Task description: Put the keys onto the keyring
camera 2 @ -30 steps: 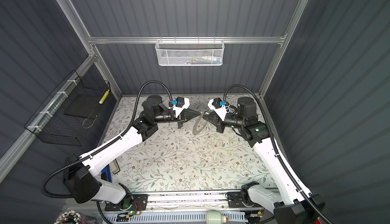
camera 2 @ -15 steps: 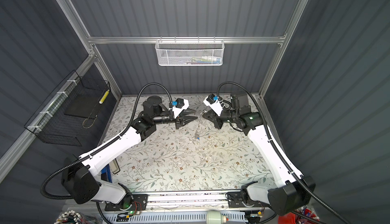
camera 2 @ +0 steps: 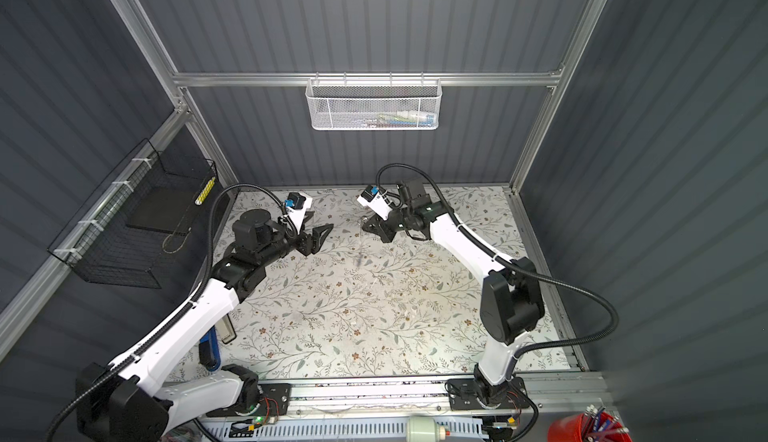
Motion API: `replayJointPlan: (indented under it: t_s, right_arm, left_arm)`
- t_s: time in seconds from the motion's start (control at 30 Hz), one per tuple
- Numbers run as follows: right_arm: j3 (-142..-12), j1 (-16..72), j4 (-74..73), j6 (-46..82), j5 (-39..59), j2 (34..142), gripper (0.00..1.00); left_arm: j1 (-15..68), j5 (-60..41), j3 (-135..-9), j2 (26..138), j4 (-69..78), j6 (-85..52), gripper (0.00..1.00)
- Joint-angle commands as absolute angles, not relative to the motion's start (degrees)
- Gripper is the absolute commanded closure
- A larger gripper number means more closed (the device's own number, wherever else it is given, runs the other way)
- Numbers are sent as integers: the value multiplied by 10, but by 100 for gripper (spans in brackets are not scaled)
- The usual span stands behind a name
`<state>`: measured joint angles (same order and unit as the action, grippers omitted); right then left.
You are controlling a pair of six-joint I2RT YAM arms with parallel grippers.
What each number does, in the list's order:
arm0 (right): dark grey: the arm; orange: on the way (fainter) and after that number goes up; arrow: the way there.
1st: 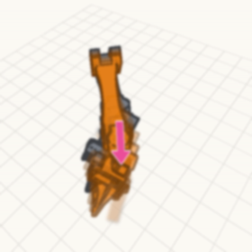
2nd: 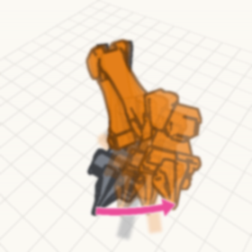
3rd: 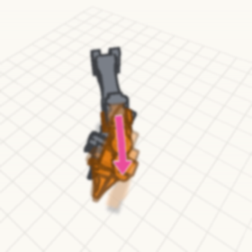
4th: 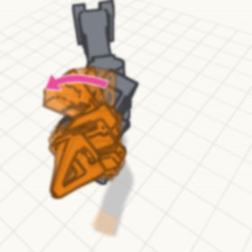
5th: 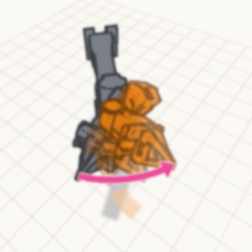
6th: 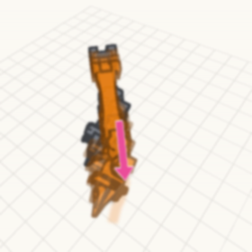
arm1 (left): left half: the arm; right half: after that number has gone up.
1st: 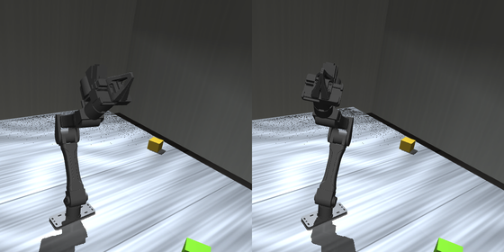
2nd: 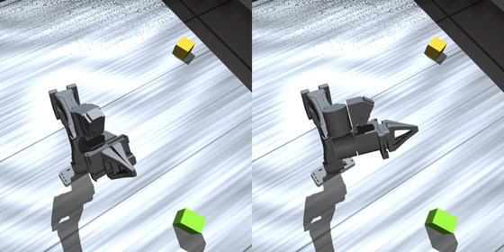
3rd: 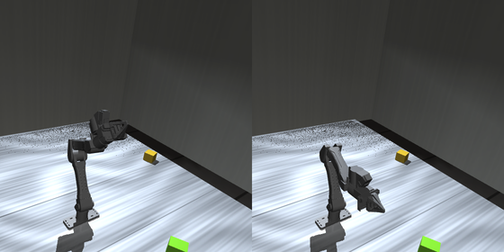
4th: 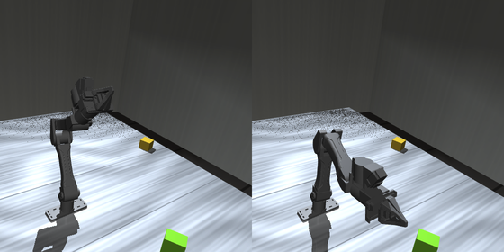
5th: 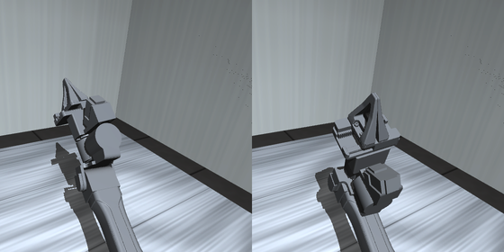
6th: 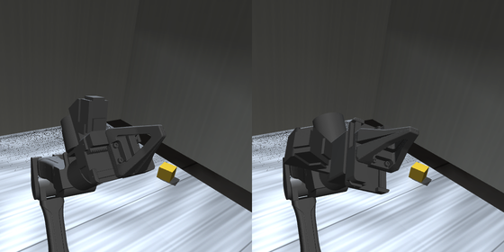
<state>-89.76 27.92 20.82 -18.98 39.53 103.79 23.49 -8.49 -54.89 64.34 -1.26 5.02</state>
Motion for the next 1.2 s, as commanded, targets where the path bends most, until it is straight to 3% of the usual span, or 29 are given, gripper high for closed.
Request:
replayJointPlan:
  t_s: [0.0,0.23,0.57,0.8,1.17]
  right_arm:
    - [-922,276,161,-149,427,1062,100]
    - [-861,273,250,-202,285,1097,100]
    - [-710,258,309,-275,129,1009,100]
    - [-638,234,350,-286,90,987,100]
    - [-572,233,381,-229,64,961,91]
  left_arm:
    - [233,18,-537,617,-63,34,23]
    - [233,17,-491,614,-47,28,22]
    - [234,30,-478,652,-10,71,22]
    - [234,38,-485,691,17,90,22]
    - [234,102,-461,688,44,105,20]
